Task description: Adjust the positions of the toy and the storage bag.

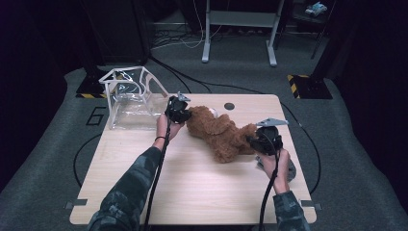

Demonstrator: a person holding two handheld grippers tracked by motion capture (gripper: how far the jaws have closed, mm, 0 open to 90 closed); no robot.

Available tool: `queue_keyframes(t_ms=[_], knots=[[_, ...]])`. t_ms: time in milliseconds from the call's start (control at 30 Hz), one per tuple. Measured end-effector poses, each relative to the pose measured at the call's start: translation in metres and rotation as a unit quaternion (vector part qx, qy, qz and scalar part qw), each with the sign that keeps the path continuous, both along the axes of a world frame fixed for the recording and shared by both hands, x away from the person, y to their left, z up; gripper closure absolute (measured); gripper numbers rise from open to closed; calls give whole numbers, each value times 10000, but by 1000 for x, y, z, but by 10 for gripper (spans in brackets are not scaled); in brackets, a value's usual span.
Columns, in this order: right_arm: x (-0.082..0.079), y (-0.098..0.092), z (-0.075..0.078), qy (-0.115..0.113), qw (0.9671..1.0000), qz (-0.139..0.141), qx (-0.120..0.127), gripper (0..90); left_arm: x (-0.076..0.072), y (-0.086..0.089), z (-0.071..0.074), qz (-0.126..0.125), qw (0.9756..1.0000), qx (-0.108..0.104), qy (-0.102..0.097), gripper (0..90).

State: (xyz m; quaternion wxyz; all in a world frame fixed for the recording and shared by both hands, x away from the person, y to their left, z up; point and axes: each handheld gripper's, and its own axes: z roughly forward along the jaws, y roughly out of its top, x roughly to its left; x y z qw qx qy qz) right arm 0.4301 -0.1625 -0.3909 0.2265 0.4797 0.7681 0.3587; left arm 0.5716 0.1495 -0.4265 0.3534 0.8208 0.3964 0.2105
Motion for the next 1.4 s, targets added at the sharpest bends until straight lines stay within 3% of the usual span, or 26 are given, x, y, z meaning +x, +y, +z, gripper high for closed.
queue_keyframes(t_ms=[33,100,167,200,267,300,333,367,433,467,500,633,800,867,1000,1133,1400], knots=[[0,0,0,0,10000,0,0,706,0,0,-4,-2,10000,53,35,850],[0,1,-8,72,9999,61,44,688,-1,4,-6,67,9999,-66,87,813],[0,1,-8,105,9999,85,87,674,-1,6,-5,103,9998,-49,144,711],[0,1,-8,105,9999,85,87,674,-2,9,-3,164,9997,-92,163,711],[-1,0,-8,168,9997,162,92,619,-6,12,1,219,9994,-176,200,562],[-1,-1,-8,190,9995,225,112,548,-10,13,5,171,9993,-251,205,475],[-1,-1,-8,190,9995,225,112,548,-10,13,5,171,9993,-251,205,438],[-1,-3,-8,213,9992,245,214,467,-17,11,9,149,9996,-180,130,393],[-2,-8,-6,161,9991,273,294,373,-22,6,13,105,9997,-221,99,369],[-2,-8,-6,161,9991,273,294,373,-22,6,13,105,9997,-221,99,352],[-4,-13,-5,125,9988,275,387,279,-26,3,17,62,9996,-249,91,337],[-8,-25,-3,45,9984,211,517,189,-31,-3,24,-16,9996,-293,37,312],[-10,-38,0,-32,9979,34,652,161,-38,-21,33,-206,9990,-384,22,298],[-8,-45,-1,-64,9981,-73,602,160,-40,-28,32,-321,9990,-308,89,291],[0,-55,-10,93,9979,-250,587,160,-40,-33,19,-445,9978,-355,330,272],[6,-61,-20,210,9973,-397,588,172,-40,-31,7,-531,9968,-247,540,268],[15,-61,-38,419,9971,-484,401,175,-48,-17,-8,-565,9963,-189,612,271]])
